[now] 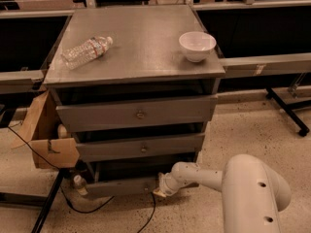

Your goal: Open bottom drawer

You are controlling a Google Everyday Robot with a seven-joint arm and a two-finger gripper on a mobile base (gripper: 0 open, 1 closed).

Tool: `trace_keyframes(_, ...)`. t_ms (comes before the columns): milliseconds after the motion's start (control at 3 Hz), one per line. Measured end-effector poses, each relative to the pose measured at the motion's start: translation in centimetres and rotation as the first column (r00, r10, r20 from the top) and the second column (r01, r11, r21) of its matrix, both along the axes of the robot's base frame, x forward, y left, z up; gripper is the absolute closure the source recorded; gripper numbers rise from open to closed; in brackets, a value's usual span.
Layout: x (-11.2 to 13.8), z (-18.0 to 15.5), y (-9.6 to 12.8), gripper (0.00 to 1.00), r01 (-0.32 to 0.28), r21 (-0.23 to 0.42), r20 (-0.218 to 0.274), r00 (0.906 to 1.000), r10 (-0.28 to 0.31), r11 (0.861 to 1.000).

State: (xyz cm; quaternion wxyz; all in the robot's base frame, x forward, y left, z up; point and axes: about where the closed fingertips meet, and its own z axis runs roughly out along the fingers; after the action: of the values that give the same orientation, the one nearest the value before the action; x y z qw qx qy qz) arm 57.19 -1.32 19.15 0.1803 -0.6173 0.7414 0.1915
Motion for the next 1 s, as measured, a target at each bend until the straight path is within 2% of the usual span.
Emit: trace_keyframes(1000, 0.75, 0.37, -0.03, 1.0, -0.007, -0.011, -0.002, 1.0, 0.007, 1.0)
